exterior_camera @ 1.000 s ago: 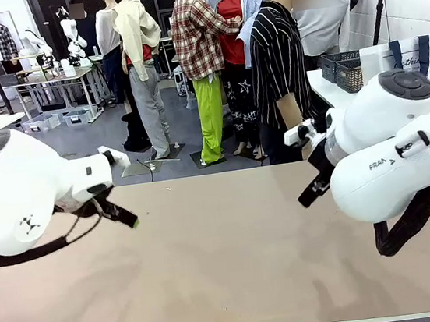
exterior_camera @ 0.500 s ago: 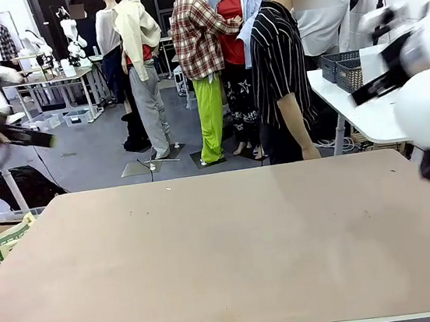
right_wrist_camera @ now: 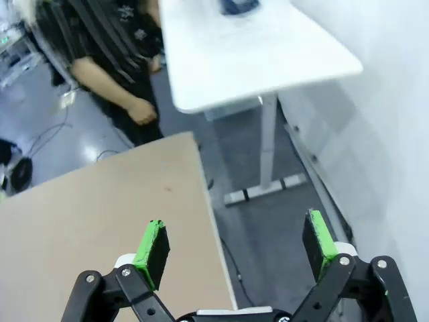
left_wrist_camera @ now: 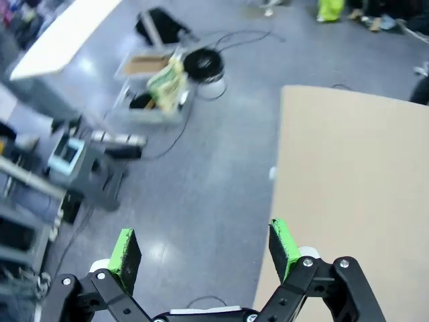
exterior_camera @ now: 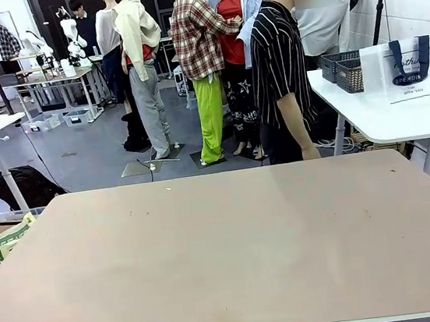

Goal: Transfer purchased items from the store into the shopping bag.
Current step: Open the Reusable shopping bag in the center of the table.

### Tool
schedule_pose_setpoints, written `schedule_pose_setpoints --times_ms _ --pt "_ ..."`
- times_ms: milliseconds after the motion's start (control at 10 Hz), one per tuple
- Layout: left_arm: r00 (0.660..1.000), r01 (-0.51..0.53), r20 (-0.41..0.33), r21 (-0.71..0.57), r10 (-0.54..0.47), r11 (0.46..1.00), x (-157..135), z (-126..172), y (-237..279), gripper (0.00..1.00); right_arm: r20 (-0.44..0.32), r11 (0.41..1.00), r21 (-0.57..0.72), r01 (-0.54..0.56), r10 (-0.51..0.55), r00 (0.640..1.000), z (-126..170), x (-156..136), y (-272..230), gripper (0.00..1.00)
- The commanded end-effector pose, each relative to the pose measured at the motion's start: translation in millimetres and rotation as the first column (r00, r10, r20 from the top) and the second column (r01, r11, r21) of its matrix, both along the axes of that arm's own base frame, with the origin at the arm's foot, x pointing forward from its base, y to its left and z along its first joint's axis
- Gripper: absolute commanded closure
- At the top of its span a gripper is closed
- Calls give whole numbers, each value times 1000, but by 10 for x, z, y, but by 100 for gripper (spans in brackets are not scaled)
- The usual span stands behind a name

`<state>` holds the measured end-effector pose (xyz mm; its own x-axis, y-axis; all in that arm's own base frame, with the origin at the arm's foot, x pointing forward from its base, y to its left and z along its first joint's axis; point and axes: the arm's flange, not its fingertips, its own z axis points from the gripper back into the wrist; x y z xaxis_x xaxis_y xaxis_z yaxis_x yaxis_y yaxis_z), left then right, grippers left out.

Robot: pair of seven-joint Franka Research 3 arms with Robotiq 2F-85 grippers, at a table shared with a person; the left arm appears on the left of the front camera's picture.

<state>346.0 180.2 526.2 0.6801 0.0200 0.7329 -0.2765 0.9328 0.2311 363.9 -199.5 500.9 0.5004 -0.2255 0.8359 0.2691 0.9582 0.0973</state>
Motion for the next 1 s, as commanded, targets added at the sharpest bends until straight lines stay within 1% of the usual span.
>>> schedule_pose_setpoints --times_ms 0,100,200,300,900 --pt "992 -126 12 -57 127 990 -188 -261 -151 0 33 995 85 43 -46 998 -369 -162 -86 0" --pt "986 -167 7 -70 168 983 -171 -274 -83 0 28 995 86 51 -53 998 -462 -189 -100 0" --pt "976 -216 4 -92 217 972 -87 -275 -114 0 55 998 65 15 -19 998 -498 -153 1 0" --pt "993 -118 -2 -66 118 991 -77 -85 196 0 -13 994 78 72 -71 997 -230 -82 -315 0" --pt "993 -118 -2 -66 118 991 -77 -85 196 0 -13 994 78 72 -71 997 -230 -82 -315 0"
